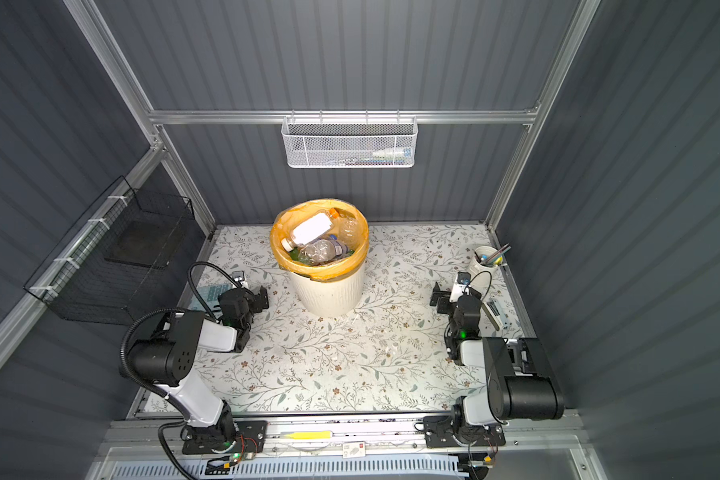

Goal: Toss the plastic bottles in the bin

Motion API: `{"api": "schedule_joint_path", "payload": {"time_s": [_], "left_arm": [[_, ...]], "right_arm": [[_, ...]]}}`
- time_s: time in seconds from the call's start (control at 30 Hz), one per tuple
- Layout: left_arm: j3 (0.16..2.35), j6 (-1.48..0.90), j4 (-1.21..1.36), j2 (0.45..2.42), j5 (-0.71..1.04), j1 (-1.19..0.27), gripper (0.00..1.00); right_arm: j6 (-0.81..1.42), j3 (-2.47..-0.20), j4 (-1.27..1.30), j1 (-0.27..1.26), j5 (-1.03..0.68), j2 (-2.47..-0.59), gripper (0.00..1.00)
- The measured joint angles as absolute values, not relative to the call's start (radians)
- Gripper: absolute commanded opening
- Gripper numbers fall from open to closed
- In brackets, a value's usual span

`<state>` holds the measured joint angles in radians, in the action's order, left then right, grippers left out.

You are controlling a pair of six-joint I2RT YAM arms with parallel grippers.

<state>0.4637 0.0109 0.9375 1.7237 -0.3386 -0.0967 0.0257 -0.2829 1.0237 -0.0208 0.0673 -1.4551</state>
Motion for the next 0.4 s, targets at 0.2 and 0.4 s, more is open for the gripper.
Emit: {"api": "schedule_joint_path", "payload": {"time_s": [0.2, 0.4], "left_arm": [[0.464, 0.006, 0.916, 1.724, -0.321, -0.097, 1.00], [0.464, 0.004, 0.912, 1.724, -0.315, -0.096, 1.00]], "right_arm": [[0.026, -0.283, 1.024, -0.021, 0.067, -1.455, 0.99], [0.026, -0.283, 1.024, -0.021, 0.067, -1.455, 0.99]]}}
